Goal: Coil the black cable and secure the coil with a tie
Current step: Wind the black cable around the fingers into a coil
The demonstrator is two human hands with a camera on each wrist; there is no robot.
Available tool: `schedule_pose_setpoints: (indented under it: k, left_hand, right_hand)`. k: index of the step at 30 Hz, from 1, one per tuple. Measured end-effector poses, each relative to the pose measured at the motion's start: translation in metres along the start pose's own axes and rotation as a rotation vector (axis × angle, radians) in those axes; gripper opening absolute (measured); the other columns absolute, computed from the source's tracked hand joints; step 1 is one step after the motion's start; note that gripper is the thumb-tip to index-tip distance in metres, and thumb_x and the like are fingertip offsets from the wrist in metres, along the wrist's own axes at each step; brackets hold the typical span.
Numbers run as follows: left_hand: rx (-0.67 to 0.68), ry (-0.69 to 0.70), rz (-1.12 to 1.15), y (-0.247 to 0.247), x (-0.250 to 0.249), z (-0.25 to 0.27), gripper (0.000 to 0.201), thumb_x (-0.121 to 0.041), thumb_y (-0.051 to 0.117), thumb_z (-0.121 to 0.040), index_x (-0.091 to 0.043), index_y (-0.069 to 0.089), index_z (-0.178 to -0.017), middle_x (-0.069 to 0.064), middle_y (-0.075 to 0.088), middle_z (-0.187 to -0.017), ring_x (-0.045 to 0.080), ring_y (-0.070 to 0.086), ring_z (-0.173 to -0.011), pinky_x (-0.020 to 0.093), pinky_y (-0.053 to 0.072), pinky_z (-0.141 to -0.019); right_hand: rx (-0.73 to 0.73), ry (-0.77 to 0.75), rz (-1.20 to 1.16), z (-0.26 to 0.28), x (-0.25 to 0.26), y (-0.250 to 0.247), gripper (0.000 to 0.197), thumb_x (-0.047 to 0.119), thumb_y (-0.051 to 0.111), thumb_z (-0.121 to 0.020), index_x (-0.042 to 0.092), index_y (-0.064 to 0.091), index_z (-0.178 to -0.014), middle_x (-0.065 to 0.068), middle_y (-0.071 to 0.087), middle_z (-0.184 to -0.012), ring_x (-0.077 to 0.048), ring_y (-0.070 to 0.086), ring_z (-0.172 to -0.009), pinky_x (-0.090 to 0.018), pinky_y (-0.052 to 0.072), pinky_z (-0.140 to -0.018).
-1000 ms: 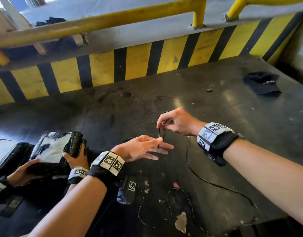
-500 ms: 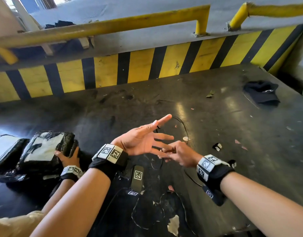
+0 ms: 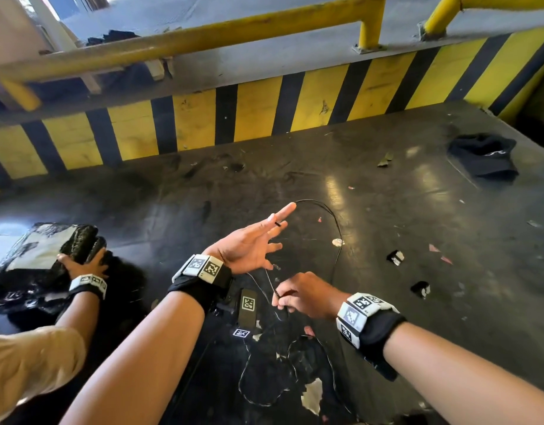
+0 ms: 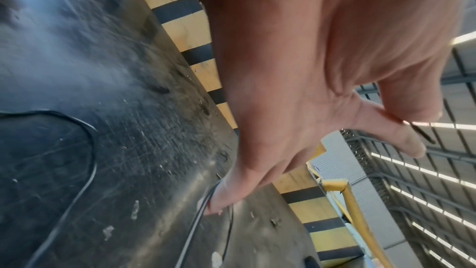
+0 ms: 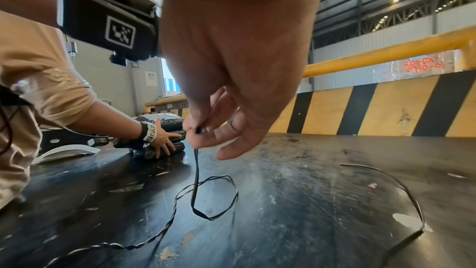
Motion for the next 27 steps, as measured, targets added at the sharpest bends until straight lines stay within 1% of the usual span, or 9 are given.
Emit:
schedule_pose_setpoints:
  k: [3, 4, 7, 11, 13, 17, 21, 25, 27]
  left_hand:
    - [-0.044, -0.035, -0.059, -0.011, 0.015, 0.003, 0.065, -0.074, 0.067, -0.076, -0.069, 0.044, -0.137, 0.003, -0.014, -0.172, 0.047, -0.017, -0.153, 0.084, -0.006, -0.108]
    - [-0.057, -0.042, -0.072, -0.015, 0.018, 0.000, 0.063, -0.074, 0.065, -0.078, -0.069, 0.043, -0.137, 0.005, -0.015, -0.172, 0.048, -0.019, -0.152, 0.085, -0.005, -0.107]
    - [-0.117, -0.095, -0.092, -0.021, 0.029, 0.002, 0.044, -0.067, 0.052, -0.090, -0.070, 0.047, -0.133, 0.006, -0.015, -0.171, 0.049, -0.021, -0.151, 0.086, -0.002, -0.106]
    - [-0.146, -0.159, -0.122, -0.028, 0.051, 0.003, 0.038, -0.059, 0.047, -0.096, -0.066, 0.050, -0.134, 0.004, -0.012, -0.172, 0.052, -0.018, -0.150, 0.087, 0.001, -0.106]
    - [-0.117, -0.195, -0.121, -0.031, 0.063, 0.002, 0.043, -0.060, 0.050, -0.097, -0.062, 0.047, -0.140, 0.006, -0.009, -0.172, 0.055, -0.013, -0.151, 0.088, 0.005, -0.105]
    - [-0.141, -0.317, -0.078, -0.029, 0.085, 0.007, 0.076, -0.065, 0.070, -0.081, -0.040, 0.048, -0.149, 0.010, 0.013, -0.171, 0.059, 0.007, -0.149, 0.085, 0.013, -0.105]
    - [-0.029, -0.300, 0.004, -0.009, 0.092, 0.014, 0.049, -0.065, 0.058, -0.087, -0.063, 0.052, -0.135, 0.003, 0.011, -0.168, 0.049, 0.025, -0.144, 0.083, 0.022, -0.108]
    - [0.058, -0.274, 0.079, 0.007, 0.091, 0.015, 0.064, -0.069, 0.071, -0.076, -0.064, 0.050, -0.136, 0.003, 0.025, -0.164, 0.047, 0.032, -0.141, 0.077, 0.034, -0.106]
    - [0.107, -0.264, 0.085, 0.018, 0.086, 0.015, 0.064, -0.068, 0.071, -0.078, -0.063, 0.050, -0.137, 0.004, 0.031, -0.162, 0.049, 0.037, -0.140, 0.075, 0.037, -0.104]
  right_hand:
    - [0.060, 0.041, 0.103, -0.001, 0.002, 0.009, 0.021, 0.017, 0.056, -0.093, 0.016, 0.077, -0.092, 0.017, 0.069, -0.073, 0.008, 0.061, -0.071, -0.006, 0.038, -0.070]
    - [0.048, 0.030, 0.134, 0.000, 0.003, 0.005, 0.023, 0.015, 0.055, -0.094, 0.016, 0.077, -0.094, 0.017, 0.070, -0.076, 0.008, 0.061, -0.072, -0.008, 0.038, -0.072]
    - [0.034, 0.061, 0.187, 0.003, 0.000, -0.012, 0.027, 0.013, 0.051, -0.097, 0.022, 0.076, -0.097, 0.005, 0.077, -0.093, -0.009, 0.068, -0.085, -0.022, 0.048, -0.079]
    - [-0.021, 0.073, 0.342, 0.004, 0.014, -0.041, 0.024, 0.022, 0.055, -0.094, 0.031, 0.076, -0.102, 0.004, 0.076, -0.107, -0.022, 0.070, -0.098, -0.037, 0.056, -0.086]
    - [-0.033, 0.046, 0.395, 0.002, 0.026, -0.055, 0.021, 0.028, 0.057, -0.094, 0.034, 0.076, -0.103, 0.006, 0.077, -0.104, -0.023, 0.071, -0.099, -0.040, 0.057, -0.088]
    - [-0.100, 0.008, 0.428, -0.008, 0.043, -0.085, 0.020, 0.027, 0.060, -0.093, 0.034, 0.077, -0.101, 0.003, 0.077, -0.099, -0.024, 0.072, -0.093, -0.040, 0.058, -0.086]
    - [-0.156, -0.019, 0.349, -0.018, 0.048, -0.118, 0.017, 0.019, 0.067, -0.090, 0.029, 0.080, -0.096, 0.008, 0.076, -0.078, -0.013, 0.069, -0.073, -0.031, 0.057, -0.074]
    - [-0.206, -0.047, 0.268, -0.026, 0.048, -0.135, 0.018, 0.015, 0.069, -0.089, 0.027, 0.082, -0.092, 0.008, 0.073, -0.068, -0.008, 0.068, -0.065, -0.026, 0.055, -0.069]
    - [-0.221, -0.053, 0.246, -0.030, 0.048, -0.136, 0.017, 0.013, 0.070, -0.089, 0.024, 0.082, -0.095, 0.008, 0.072, -0.068, 0.004, 0.062, -0.058, -0.008, 0.044, -0.061]
Point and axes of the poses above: each hand's wrist, its own z-axis away from the middle knuckle, its own y-axis out of the palm, x = y × z, the point moved 7 cm from there along -z, towards the middle knuckle
